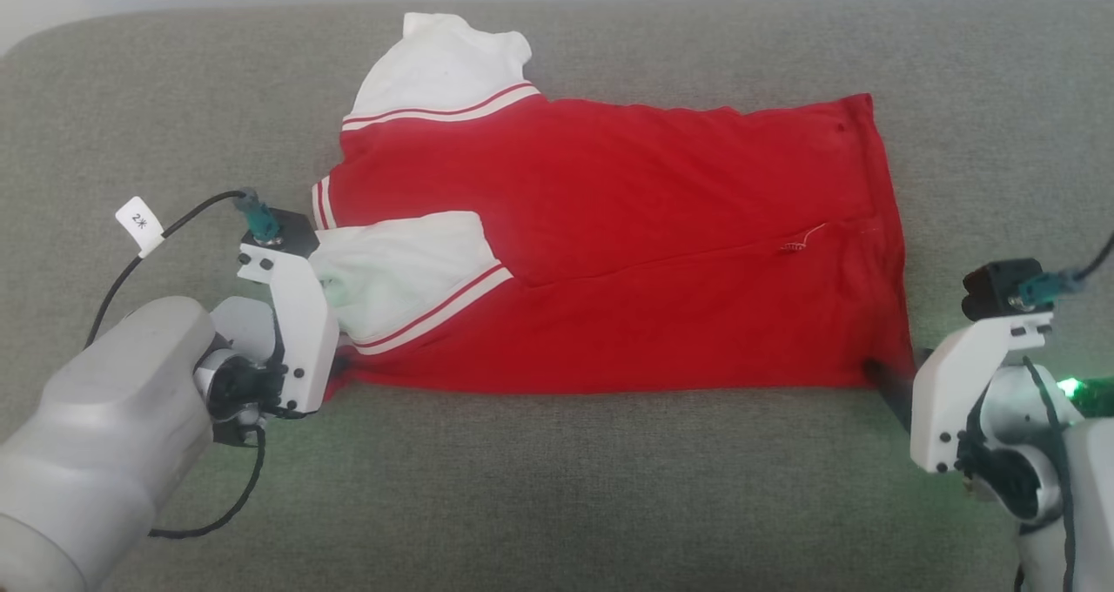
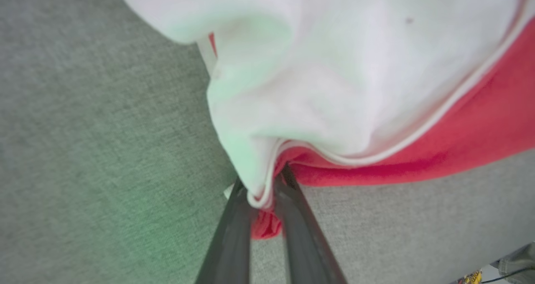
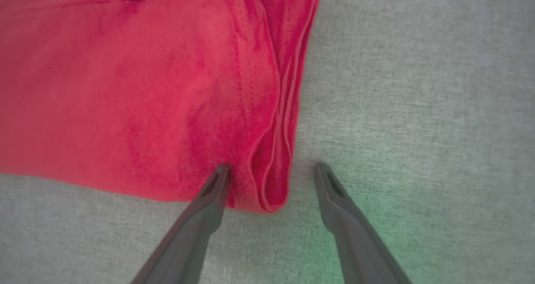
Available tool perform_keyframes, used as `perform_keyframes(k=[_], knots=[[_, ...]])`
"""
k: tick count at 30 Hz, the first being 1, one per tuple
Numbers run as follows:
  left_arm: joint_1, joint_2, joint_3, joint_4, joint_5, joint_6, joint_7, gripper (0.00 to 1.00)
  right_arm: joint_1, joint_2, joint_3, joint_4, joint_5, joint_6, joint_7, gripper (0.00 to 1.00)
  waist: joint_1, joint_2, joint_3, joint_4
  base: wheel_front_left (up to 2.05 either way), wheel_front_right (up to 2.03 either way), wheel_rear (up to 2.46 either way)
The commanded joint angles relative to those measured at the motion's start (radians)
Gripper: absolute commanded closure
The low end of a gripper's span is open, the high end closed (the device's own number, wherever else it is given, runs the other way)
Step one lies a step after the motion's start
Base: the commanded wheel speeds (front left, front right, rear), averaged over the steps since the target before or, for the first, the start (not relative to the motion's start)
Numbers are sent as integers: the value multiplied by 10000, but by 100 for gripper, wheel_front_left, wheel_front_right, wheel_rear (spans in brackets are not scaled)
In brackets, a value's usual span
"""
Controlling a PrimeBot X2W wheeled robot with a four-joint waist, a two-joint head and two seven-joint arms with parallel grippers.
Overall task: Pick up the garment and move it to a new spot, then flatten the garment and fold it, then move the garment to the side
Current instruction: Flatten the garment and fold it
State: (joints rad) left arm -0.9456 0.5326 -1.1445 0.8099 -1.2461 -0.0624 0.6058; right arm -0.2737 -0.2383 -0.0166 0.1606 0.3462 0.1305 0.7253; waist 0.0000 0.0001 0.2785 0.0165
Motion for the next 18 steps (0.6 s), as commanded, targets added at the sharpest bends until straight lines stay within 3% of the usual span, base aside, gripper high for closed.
perform_keyframes(k=[1, 2, 3, 12, 18], knots=[[279, -407, -149, 284, 68, 87, -202, 100, -142, -47, 145, 394, 93, 4, 300, 0, 0, -1, 38, 63, 0, 0, 0], [271, -431, -147, 341, 59, 66, -218, 100, -187, -89, 278, 518, 110, 4, 397, 17, 0, -1, 44, 84, 0, 0, 0], [263, -453, -147, 391, 60, 55, -245, 100, -250, -133, 321, 626, 126, 4, 418, 100, 0, -1, 51, 101, 0, 0, 0], [134, -314, -44, 628, -60, -64, -184, 100, -604, -531, 270, 614, 137, -6, 503, 100, 0, -1, 1, 184, 0, 0, 0], [31, 159, 22, 327, -173, 166, 180, 100, -362, -929, 241, -13, 315, -5, 868, 100, 0, -1, -169, 241, 0, 0, 0]])
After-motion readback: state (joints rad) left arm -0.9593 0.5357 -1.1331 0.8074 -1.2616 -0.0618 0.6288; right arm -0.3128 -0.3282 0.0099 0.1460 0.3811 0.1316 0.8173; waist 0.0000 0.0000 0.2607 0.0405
